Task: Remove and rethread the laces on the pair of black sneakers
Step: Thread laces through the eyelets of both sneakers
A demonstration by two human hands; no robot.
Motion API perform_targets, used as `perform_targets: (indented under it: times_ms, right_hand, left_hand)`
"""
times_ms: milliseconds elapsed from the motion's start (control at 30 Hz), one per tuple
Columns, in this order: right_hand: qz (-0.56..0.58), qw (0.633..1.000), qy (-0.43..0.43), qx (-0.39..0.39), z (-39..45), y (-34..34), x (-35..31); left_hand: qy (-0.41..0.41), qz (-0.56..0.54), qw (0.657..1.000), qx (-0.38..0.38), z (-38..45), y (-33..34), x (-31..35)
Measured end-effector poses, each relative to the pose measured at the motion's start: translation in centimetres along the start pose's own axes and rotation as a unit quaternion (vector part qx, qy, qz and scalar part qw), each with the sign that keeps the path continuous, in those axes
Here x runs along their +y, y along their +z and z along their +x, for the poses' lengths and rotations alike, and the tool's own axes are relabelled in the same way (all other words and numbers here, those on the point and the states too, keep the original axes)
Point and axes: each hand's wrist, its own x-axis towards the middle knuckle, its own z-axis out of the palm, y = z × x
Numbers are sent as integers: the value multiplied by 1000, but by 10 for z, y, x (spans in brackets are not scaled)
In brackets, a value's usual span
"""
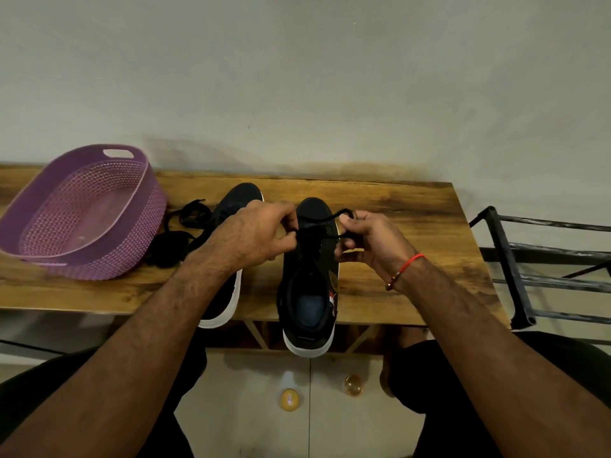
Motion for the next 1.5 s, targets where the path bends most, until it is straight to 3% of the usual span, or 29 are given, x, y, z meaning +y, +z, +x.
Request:
perform_targets:
  times_ms: [267, 400, 467, 533, 633, 767, 867, 1000, 1300, 1500]
  right_hand:
    - [-139, 971, 194, -3, -1, -14, 0]
    - [-146, 967, 208, -3, -1, -18, -3]
    - [-91, 980, 177, 28, -1, -17, -4]
    - [43, 988, 133, 70, 2, -19, -7]
    - [262, 956, 70, 112, 10, -31, -13]
    - [336, 920, 21, 199, 20, -57, -30]
    - [276, 929, 18, 248, 21, -71, -40]
    - [105, 957, 7, 272, 15, -66, -42]
    - [-89, 989, 42, 113, 4, -23, -31]
    - [-215, 975, -51, 20, 7, -14, -20]
  left_hand:
    - [-53, 7, 998, -16, 1, 4, -17]
    - [-66, -16, 997, -26, 1, 10, -15]
    - [-71, -26, 997, -25, 0, 10, -14]
    - [-72, -30, 997, -23, 0, 8, -14]
    - [-73, -41, 996, -26, -1, 6, -15]
    - [-75, -35, 996, 25, -9, 5, -9]
    - [-65, -24, 994, 80, -24, 9, 3]
    - [-75, -42, 992, 91, -47, 22, 14]
    - [-77, -73, 990, 91, -50, 41, 18]
    - [-96, -9, 990, 107, -49, 33, 10]
